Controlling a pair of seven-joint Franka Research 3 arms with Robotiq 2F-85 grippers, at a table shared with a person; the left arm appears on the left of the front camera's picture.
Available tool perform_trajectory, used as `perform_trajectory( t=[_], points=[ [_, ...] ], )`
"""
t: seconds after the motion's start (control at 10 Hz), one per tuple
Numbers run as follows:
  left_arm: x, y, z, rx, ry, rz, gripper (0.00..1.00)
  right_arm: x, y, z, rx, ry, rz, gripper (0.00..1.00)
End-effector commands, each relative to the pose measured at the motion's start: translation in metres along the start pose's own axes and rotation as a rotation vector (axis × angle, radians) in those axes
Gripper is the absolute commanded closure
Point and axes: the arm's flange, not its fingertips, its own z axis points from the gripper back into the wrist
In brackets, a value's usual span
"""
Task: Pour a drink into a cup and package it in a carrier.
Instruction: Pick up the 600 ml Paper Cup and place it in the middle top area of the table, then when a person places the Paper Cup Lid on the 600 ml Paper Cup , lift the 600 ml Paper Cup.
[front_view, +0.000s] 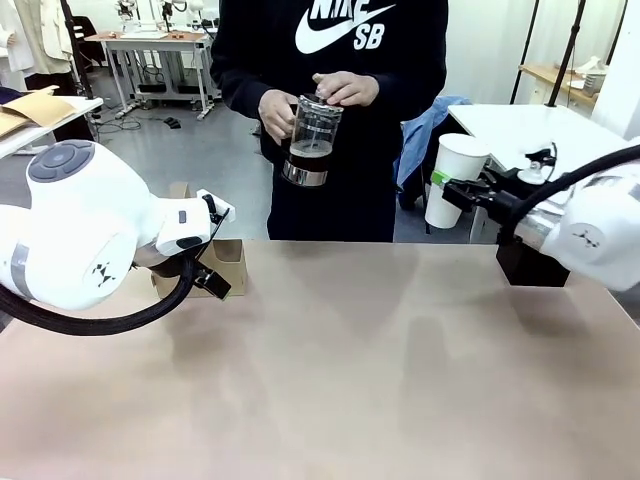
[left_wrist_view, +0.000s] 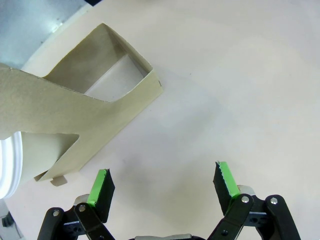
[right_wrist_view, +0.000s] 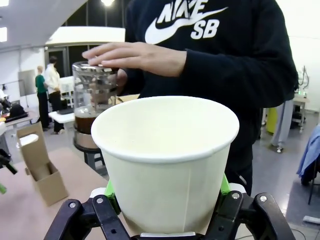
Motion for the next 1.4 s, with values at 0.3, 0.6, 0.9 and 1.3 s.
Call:
perform_trajectory(
  t=[0.3, 0.6, 0.9, 1.3],
  points=[
    [0.0, 0.001, 0.0, -0.002, -0.001, 0.002, 0.0, -0.103, 0.021, -0.054, 0.04, 0.132, 0.042, 0.2],
    [0.0, 0.001, 0.0, -0.002, -0.001, 0.002, 0.0, -0.122, 0.024, -0.056, 0.165, 0.145, 0.005, 0.2],
    [0.0, 0.001, 0.0, -0.002, -0.001, 0.002, 0.0, -0.116, 0.018, -0.056, 0.119, 0.175, -0.034, 0.19],
    [0.0, 0.001, 0.0, -0.002, -0.001, 0.002, 0.0, -0.116, 0.018, -0.056, 0.119, 0.175, -0.034, 0.19]
  ],
)
